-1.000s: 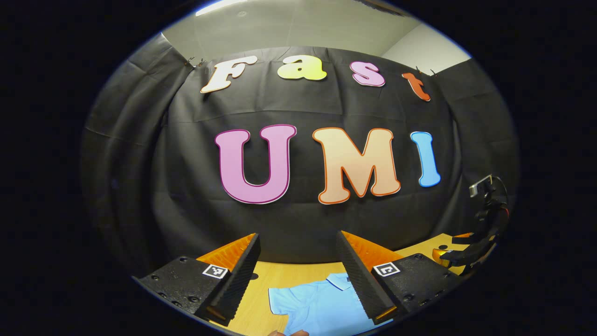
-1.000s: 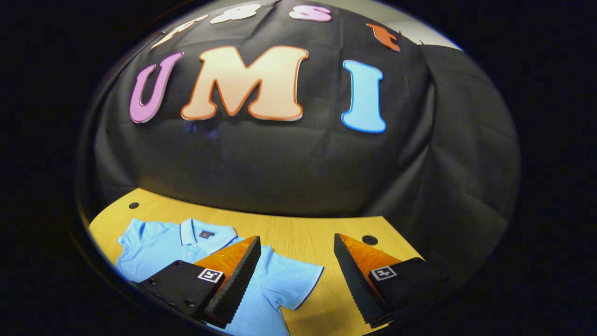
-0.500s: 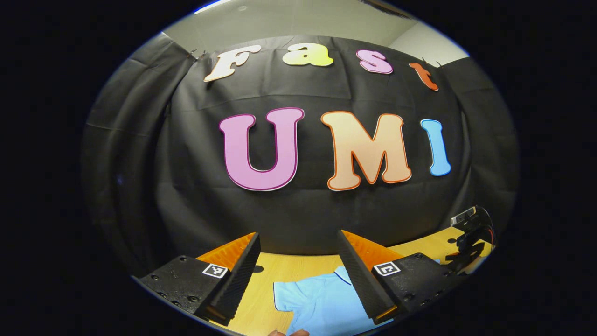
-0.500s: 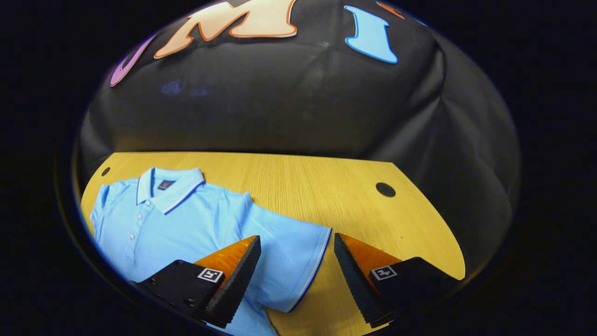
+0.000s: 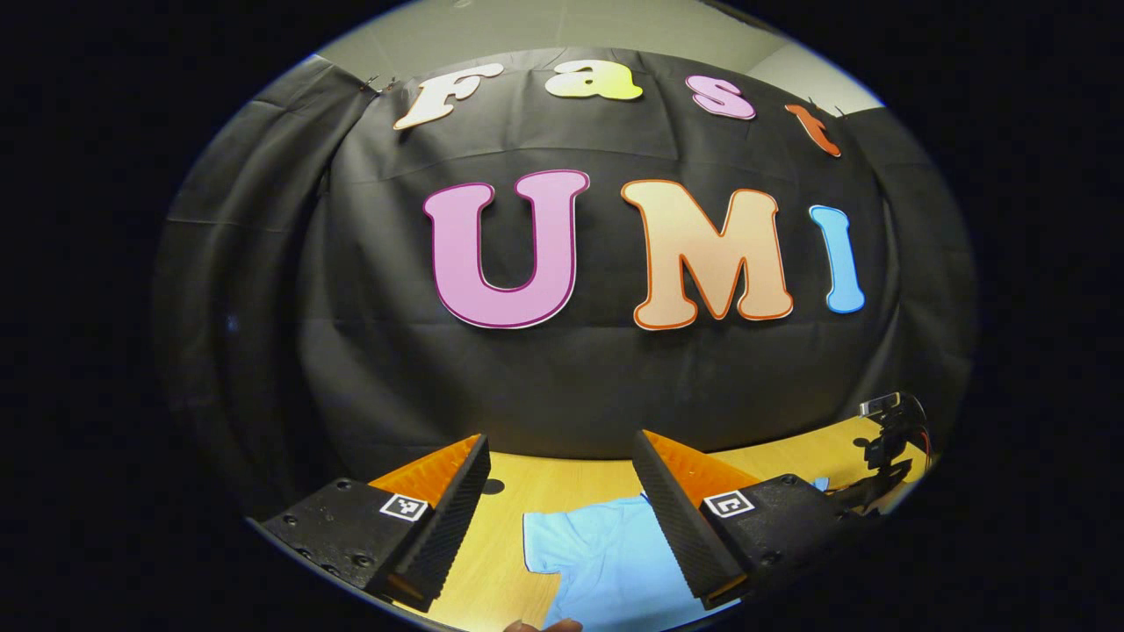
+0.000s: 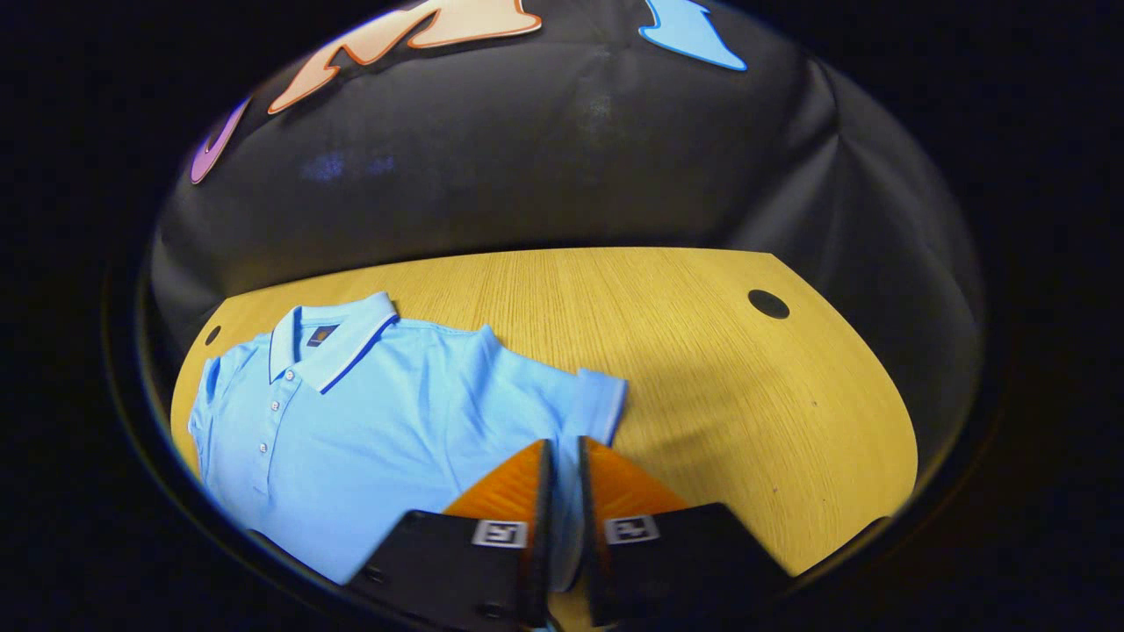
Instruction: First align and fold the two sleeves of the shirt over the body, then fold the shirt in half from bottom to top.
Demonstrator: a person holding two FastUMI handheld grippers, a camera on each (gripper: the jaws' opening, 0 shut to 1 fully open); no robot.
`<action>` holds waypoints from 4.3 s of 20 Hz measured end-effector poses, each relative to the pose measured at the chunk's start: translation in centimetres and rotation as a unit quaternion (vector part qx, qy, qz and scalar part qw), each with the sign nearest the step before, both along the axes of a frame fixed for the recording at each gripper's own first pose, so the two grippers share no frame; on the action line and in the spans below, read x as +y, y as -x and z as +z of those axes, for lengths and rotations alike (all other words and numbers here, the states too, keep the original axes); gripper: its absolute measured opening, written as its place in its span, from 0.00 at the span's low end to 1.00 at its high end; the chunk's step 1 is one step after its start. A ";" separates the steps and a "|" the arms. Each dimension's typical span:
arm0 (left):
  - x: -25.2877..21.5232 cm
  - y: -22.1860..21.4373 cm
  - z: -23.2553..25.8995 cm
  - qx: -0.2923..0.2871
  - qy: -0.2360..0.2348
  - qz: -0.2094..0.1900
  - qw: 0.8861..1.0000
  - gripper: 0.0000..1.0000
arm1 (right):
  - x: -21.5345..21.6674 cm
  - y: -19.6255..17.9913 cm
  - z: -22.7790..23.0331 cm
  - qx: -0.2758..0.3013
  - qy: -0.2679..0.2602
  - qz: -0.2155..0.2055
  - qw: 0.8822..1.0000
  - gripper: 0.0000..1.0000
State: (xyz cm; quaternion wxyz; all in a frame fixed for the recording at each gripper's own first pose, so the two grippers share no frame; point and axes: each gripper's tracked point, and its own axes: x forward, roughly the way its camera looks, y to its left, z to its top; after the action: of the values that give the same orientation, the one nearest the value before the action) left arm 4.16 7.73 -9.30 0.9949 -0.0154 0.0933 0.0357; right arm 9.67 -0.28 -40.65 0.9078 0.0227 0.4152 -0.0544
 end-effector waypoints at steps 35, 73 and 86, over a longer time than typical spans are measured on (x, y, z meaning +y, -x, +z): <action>2.8 3.4 -0.3 0.008 -0.012 0.014 1.000 0.97 | 11.2 -0.5 4.7 -0.033 -0.126 0.059 0.990 0.03; -0.3 -6.2 -31.2 0.279 0.067 -0.076 0.955 0.27 | 6.1 15.0 11.5 -0.060 -0.013 0.066 0.996 0.98; -10.0 -6.8 -25.5 0.250 0.085 -0.160 0.951 0.00 | 6.0 15.7 10.8 -0.063 -0.056 0.056 0.995 0.94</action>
State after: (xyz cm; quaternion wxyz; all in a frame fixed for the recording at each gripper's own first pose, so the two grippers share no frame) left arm 11.00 -2.25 -34.75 0.9272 -0.0756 0.3433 -0.1295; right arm -6.04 5.68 -29.84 0.9313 0.0531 0.3598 0.0216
